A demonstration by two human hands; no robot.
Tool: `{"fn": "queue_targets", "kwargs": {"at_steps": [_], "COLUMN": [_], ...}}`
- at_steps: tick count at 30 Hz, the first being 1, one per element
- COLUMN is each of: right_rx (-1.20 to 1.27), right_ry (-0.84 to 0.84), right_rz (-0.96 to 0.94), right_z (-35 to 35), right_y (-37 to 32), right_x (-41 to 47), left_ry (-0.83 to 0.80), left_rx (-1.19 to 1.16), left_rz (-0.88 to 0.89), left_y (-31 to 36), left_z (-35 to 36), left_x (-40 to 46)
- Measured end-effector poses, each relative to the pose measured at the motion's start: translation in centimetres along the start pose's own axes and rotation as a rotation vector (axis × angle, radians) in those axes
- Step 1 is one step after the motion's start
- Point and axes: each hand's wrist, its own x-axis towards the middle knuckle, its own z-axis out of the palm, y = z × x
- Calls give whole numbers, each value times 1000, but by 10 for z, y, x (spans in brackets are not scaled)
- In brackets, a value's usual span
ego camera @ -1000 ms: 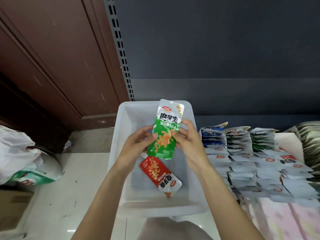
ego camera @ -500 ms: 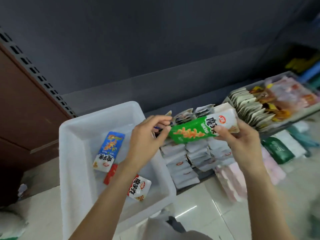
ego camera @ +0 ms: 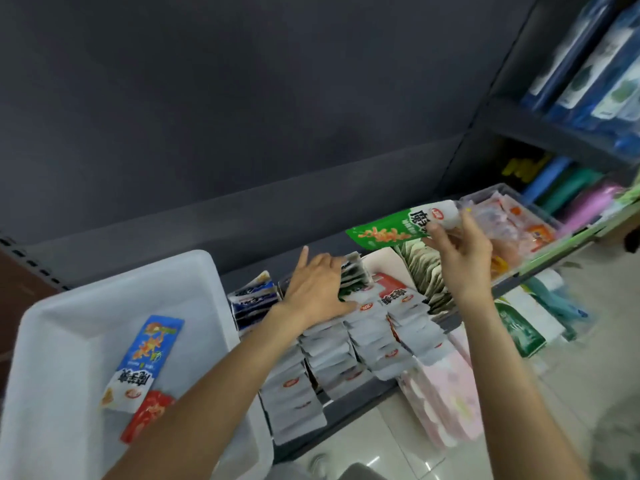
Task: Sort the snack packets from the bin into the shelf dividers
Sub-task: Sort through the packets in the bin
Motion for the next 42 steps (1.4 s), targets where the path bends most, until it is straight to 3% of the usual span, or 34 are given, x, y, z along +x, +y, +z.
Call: {"fn": "queue_targets", "kwargs": {"at_steps": [5,12,16,23,26,29,31,33,35,37,40,42], "right_rx": [-278,-608,-762,-1026,-856,-517,-322,-165,-96,-48,-49,-264], "right_ry": [-337,-728,-713,-800,-684,-513,-495,-529,-592,-751,-1085,-1240], "right_rz": [-297,-497,-413,-462,-462,-478,-462,-449,-472,-419,-153,-118], "right_z": [20,65,79,94,88,85,90,105,132,170,229,264], "right_y": [8,24,39,35,28,-3,-35,-64,-80,-81,-73,-66], "right_x": [36,40,27,21,15,-4,-26,-52,-80,-107,-145,-165], "left_ry": [86,145,182,241,416,742,940,1015,968,813,425,258], "left_rx": [106,33,-9,-51,-96,-234,-320,-365,-411,-396,-384,-384], "left_rz": [39,46,37,89,143,92,-21,-249,-529,-738,-959,-1003], "left_y": [9,9,9,6,2,-14,-38,-69,-105,-142,-184,-198], "left_z": [4,10,15,20,10,-10,-13,-1,22,48,76,85], "left_x": [-8,-6,-11,-22,-47,-89,-125,-162,-193,-215,-227,-227]}}
